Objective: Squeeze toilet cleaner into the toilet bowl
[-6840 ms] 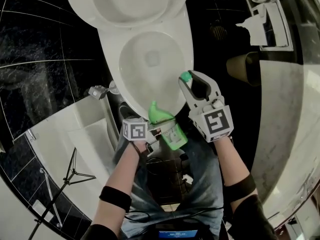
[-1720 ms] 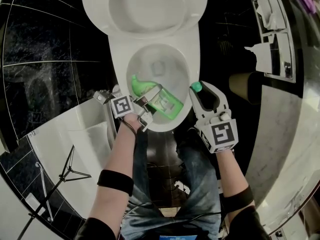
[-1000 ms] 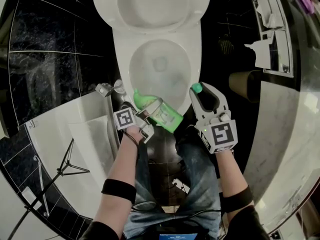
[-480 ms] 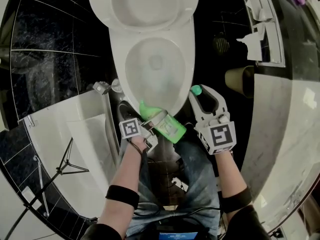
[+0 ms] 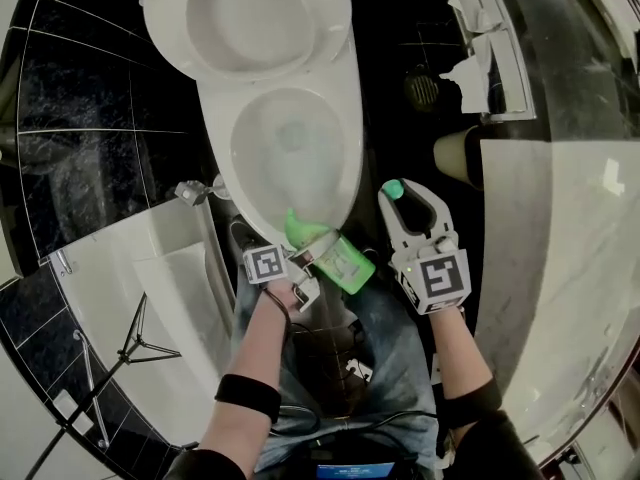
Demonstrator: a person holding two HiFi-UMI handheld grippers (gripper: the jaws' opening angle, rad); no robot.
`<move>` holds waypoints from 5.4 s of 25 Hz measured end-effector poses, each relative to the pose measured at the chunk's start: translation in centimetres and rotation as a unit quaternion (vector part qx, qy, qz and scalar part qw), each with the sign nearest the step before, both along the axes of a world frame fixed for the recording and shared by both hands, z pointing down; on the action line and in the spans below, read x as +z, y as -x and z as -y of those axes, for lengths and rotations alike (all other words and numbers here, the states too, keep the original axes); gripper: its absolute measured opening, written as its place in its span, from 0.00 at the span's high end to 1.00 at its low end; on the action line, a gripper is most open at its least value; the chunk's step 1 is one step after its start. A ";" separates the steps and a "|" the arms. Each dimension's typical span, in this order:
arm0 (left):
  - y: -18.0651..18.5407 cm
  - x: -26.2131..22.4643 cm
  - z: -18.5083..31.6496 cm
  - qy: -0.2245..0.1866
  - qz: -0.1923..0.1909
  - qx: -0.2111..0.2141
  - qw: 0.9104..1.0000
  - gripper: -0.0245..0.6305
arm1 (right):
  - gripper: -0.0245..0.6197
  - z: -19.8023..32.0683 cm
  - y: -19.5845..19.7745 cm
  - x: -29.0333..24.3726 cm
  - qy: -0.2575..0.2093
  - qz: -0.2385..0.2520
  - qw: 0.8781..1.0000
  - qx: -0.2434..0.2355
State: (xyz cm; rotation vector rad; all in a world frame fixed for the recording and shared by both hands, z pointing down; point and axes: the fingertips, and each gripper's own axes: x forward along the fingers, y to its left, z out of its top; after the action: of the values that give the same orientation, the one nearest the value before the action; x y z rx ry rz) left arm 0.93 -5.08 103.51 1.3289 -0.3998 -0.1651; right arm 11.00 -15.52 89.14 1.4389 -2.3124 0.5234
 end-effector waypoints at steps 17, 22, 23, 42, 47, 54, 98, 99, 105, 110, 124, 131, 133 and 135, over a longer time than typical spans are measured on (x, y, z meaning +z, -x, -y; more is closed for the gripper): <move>2.5 -6.6 5.7 -0.224 0.270 0.109 0.930 0.69 | 0.73 0.8 0.2 -6.4 -0.009 0.020 1.000 0.009; 4.0 -9.4 7.3 -0.253 0.308 0.095 0.912 0.69 | 0.73 1.2 1.0 -8.7 -0.008 0.025 1.000 0.000; 4.3 -10.1 7.6 -0.262 0.318 0.095 0.906 0.69 | 0.73 1.4 1.1 -9.2 -0.009 0.026 1.000 -0.001; 6.2 -33.6 6.5 -0.425 0.477 0.078 0.766 0.69 | 0.73 -2.0 2.0 -25.2 -0.030 0.103 0.992 -0.069; 7.6 -40.3 4.5 -0.445 0.509 0.065 0.733 0.69 | 0.73 -3.9 2.4 -30.4 -0.033 0.123 0.986 -0.104; 10.9 -46.3 1.7 -0.462 0.528 0.067 0.710 0.69 | 0.73 -7.0 3.9 -34.9 -0.039 0.129 0.984 -0.112; 13.2 -52.9 -6.7 -0.556 0.446 0.128 0.690 0.69 | 0.73 -12.3 14.0 -44.6 -0.064 0.299 0.938 -0.162; 12.9 -53.1 -6.7 -0.559 0.442 0.132 0.689 0.69 | 0.74 -12.3 14.5 -45.7 -0.069 0.319 0.929 -0.175; 11.2 -54.2 -7.4 -0.584 0.407 0.162 0.683 0.69 | 0.74 -13.2 17.6 -51.5 -0.084 0.396 0.879 -0.252; 10.2 -55.1 -7.8 -0.599 0.383 0.180 0.680 0.69 | 0.74 -13.7 19.2 -53.7 -0.097 0.418 0.855 -0.291; 8.3 -58.4 -9.9 -0.630 0.272 0.233 0.689 0.69 | 0.74 -16.3 20.7 -56.5 -0.123 0.417 0.803 -0.407; 7.9 -60.3 -11.1 -0.637 0.196 0.246 0.704 0.69 | 0.74 -17.4 20.8 -58.0 -0.157 0.411 0.771 -0.462; 7.5 -60.6 -11.4 -0.637 0.191 0.257 0.701 0.69 | 0.74 -17.5 21.1 -58.1 -0.157 0.406 0.768 -0.470; 7.5 -60.9 -11.4 -0.640 0.182 0.264 0.699 0.69 | 0.74 -17.6 21.3 -58.2 -0.152 0.406 0.766 -0.474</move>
State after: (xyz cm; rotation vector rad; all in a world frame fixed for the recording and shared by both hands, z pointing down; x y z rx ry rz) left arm -6.53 6.34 42.66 2.8456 -0.1676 0.4126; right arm -10.29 2.09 30.96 -0.1630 -3.4692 0.4917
